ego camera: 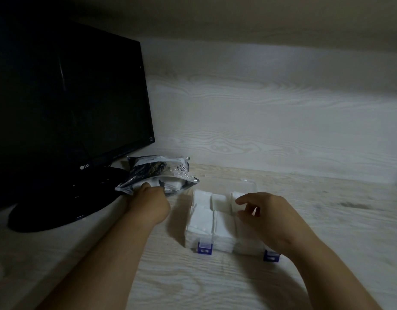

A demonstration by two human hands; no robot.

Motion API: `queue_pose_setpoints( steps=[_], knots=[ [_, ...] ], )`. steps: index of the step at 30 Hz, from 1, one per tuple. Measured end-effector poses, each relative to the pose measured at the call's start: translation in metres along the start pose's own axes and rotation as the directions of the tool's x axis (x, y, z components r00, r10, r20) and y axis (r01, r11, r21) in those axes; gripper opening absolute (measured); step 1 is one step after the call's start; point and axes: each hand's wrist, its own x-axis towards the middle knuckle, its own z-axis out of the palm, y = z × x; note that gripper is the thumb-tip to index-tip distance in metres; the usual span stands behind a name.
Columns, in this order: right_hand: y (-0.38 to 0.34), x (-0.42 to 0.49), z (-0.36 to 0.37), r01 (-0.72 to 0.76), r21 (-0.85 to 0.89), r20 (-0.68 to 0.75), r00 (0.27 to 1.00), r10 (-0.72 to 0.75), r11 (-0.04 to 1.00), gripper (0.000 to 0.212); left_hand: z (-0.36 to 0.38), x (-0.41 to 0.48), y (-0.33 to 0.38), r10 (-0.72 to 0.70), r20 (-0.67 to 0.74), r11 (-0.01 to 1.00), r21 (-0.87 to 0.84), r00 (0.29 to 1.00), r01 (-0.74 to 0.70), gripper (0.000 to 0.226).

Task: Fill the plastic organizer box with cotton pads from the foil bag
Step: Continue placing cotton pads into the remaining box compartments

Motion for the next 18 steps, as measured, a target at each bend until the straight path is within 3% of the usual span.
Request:
queue_pose_setpoints(
  steps=[18],
  knots=[
    [0.0006, -0.0001, 0.0, 0.003, 0.003, 0.011, 1.0, -0.003, 1.0, 0.03, -0.0028, -0.0043, 0.0014, -0.001, -0.034, 1.0, 0.013, 0.999, 0.001, 0.044]
  ],
)
